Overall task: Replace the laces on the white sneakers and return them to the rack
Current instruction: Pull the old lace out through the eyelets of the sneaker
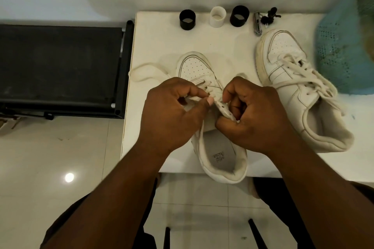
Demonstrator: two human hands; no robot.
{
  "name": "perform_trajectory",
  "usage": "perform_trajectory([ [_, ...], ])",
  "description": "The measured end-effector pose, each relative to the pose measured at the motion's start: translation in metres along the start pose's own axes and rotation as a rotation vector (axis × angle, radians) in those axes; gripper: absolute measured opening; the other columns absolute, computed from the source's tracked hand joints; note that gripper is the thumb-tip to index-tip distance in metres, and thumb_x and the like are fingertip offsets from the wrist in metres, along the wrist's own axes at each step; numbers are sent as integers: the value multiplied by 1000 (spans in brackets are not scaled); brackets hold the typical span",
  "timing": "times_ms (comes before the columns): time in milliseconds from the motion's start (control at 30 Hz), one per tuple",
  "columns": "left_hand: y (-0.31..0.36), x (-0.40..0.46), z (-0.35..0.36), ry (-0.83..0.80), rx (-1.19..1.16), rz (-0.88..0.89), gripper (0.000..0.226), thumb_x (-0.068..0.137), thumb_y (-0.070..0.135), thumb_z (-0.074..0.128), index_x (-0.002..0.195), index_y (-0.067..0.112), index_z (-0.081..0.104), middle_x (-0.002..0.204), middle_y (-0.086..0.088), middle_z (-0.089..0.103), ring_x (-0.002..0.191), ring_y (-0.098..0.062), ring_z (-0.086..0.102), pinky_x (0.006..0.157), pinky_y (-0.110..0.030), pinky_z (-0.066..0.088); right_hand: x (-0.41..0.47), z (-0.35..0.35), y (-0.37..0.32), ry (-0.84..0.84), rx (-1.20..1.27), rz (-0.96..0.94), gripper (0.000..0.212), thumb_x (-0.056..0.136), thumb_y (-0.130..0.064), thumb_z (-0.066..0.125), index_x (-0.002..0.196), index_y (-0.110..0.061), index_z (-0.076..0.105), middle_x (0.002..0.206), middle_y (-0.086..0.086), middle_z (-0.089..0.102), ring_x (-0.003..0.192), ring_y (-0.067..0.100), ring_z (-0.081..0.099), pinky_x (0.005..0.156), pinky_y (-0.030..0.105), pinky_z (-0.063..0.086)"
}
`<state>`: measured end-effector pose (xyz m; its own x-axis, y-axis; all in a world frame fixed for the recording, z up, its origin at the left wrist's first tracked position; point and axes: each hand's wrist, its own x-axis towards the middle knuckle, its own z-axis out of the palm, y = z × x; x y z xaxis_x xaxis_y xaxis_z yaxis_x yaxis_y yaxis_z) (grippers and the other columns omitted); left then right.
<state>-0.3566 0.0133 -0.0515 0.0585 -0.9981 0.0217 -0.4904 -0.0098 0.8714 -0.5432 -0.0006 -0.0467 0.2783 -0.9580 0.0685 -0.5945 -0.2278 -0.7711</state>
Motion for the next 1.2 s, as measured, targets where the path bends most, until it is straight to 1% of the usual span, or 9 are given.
perform_trajectory([
  [233,-1,5,-1,152,52,-89,13,97,38,67,85,32,66,85,16,65,82,-2,61,71,-7,39,-1,1,1,22,57,69,19,62,-22,71,76,-22,58,48,-8,52,45,15,50,50,30,46],
  [333,-4,9,-4,239,-34,-210,10,97,41,67,94,31,68,96,15,69,92,-1,62,73,-12,45,-2,4,-2,65,73,106,18,61,-23,70,74,-22,58,48,-5,51,45,15,47,50,30,45],
  [467,-4,6,-4,48,4,-24,34,85,47,78,115,35,67,120,25,61,119,3,54,92,-26,51,-3,7,-5,79,59,139,18,62,-28,71,74,-22,58,48,-6,50,44,13,45,48,32,45],
  [567,-4,4,-1,-5,57,31,24,77,53,79,94,36,76,126,17,63,125,-7,54,102,-37,47,-2,6,-6,99,47,149,20,63,-36,70,73,-23,58,49,-6,51,44,14,46,48,32,43],
  [700,-6,7,-5,11,110,-6,9,80,49,76,78,44,68,127,19,63,126,-4,50,100,-22,40,-2,7,-5,100,45,162,18,63,-29,72,73,-23,58,50,-5,52,45,12,45,48,30,43],
  [833,-11,9,-2,68,201,49,18,93,46,66,83,31,67,120,13,63,119,-8,51,97,-14,35,-4,10,-4,116,97,182,17,66,-26,72,72,-20,58,51,0,49,46,19,42,47,32,41],
  [1000,-15,13,-8,308,107,-105,14,98,52,59,88,44,56,102,29,53,110,-7,57,95,-41,51,-8,16,-6,237,128,195,22,68,-13,77,70,-14,55,48,2,45,46,23,41,46,29,39],
  [1100,-9,10,-3,176,25,4,23,92,53,67,104,33,65,114,25,60,118,-9,56,92,-40,52,-11,21,-9,303,109,174,25,69,-9,80,68,-13,55,48,2,45,44,21,40,46,33,39],
  [1200,-9,6,1,27,63,96,47,85,49,74,126,29,64,132,12,60,128,-12,51,106,-43,44,-14,25,-13,342,105,144,28,77,-19,82,69,-15,56,49,-2,46,44,19,42,45,32,39],
])
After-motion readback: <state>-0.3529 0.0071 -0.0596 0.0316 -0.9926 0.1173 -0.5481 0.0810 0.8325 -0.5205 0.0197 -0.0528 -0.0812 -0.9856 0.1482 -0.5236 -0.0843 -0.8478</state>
